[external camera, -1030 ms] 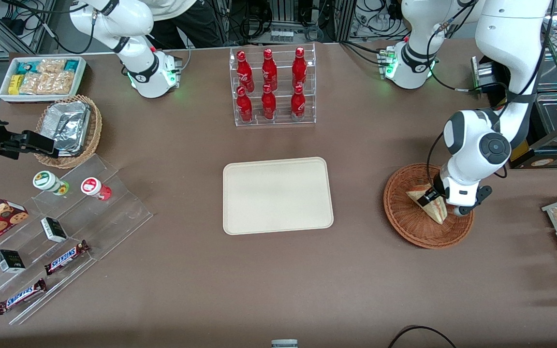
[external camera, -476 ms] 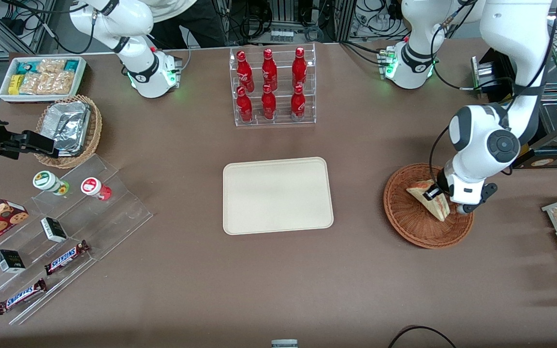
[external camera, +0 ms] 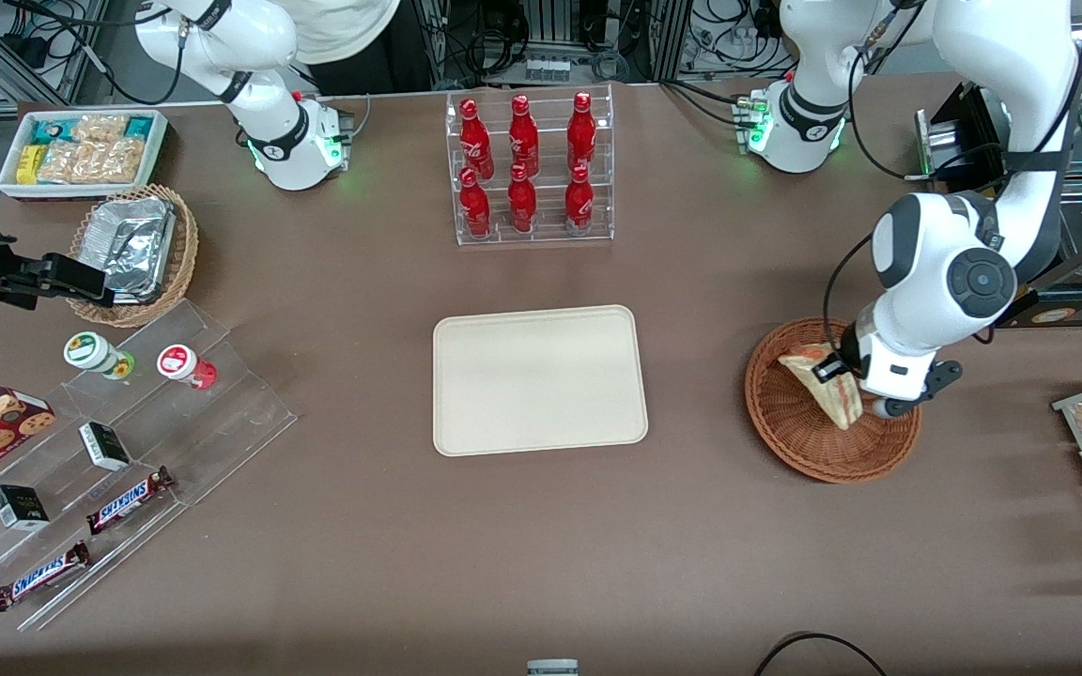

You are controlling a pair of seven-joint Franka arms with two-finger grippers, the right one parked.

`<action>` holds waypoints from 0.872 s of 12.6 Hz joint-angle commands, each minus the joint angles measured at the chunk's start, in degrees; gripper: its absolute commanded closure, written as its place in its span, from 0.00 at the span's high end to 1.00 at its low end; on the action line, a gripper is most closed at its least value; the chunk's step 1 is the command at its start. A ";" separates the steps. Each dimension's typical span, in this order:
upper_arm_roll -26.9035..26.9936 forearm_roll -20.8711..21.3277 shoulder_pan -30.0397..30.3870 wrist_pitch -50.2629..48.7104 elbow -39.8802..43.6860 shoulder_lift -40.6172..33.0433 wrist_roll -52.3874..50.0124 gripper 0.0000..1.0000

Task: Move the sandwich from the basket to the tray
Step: 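Close the left gripper on the sandwich and lift it from the basket, then carry the held sandwich with the left gripper over the cream tray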

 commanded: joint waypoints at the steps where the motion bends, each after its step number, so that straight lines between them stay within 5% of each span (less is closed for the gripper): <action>1: -3.75 -0.15 -0.47 -1.55 1.94 0.85 0.95 0.00; 4: -8.68 0.29 -1.25 -1.99 4.66 2.96 0.25 0.00; 11: -8.69 1.87 -13.19 -3.31 16.25 12.17 -4.41 0.00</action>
